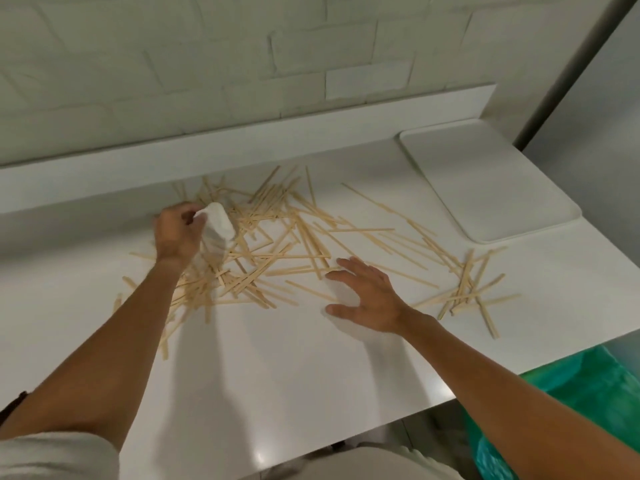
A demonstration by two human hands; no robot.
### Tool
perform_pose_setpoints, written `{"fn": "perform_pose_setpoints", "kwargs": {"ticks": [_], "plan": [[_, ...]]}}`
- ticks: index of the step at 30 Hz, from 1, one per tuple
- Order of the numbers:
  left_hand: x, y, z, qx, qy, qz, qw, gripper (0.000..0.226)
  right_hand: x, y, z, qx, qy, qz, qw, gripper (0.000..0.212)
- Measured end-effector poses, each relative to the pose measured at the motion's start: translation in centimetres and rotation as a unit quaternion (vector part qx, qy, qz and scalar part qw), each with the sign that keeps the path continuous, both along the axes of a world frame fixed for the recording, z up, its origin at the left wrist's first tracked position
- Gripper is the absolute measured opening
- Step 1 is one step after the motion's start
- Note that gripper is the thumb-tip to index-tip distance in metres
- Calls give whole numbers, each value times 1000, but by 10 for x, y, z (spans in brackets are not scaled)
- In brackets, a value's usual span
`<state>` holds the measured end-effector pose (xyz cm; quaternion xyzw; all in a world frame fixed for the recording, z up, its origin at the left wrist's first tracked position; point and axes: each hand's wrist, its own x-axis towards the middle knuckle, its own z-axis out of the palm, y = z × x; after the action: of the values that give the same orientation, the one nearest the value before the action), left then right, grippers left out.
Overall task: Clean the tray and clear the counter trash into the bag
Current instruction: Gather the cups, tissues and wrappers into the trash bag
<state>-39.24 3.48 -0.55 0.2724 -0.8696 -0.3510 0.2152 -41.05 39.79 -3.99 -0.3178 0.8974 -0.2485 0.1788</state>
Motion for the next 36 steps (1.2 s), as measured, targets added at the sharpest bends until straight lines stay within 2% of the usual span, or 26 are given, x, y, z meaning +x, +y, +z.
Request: {"fn": "perform_pose_setpoints", "kwargs": {"ticks": [2,4,9,14,19,24,30,34,36], "plan": [[0,22,16,2,40,-45,998,15,-4,-2,16,-93,-101,-67,988,52],[3,50,28,17,65,-92,993,13,-7,-3,32,-205,-192,-120,952,41],[10,135,39,120,86,-194,970,11,-4,8,66,-349,-229,-198,887,35],[21,220,40,271,57,-278,920,10,5,47,81,-398,-259,-193,859,34],[22,289,42,313,55,-305,898,10,15,95,81,-423,-244,-242,838,23],[22,357,46,300,38,-346,888,7,29,164,78,-436,-218,-265,832,15],[23,444,40,289,-47,-430,854,21,48,266,73,-430,-188,-316,825,9],[18,493,15,100,-114,-464,873,27,61,347,51,-410,-136,-425,795,7],[16,516,1,4,-129,-482,866,32,70,388,30,-381,-111,-482,781,9]]}}
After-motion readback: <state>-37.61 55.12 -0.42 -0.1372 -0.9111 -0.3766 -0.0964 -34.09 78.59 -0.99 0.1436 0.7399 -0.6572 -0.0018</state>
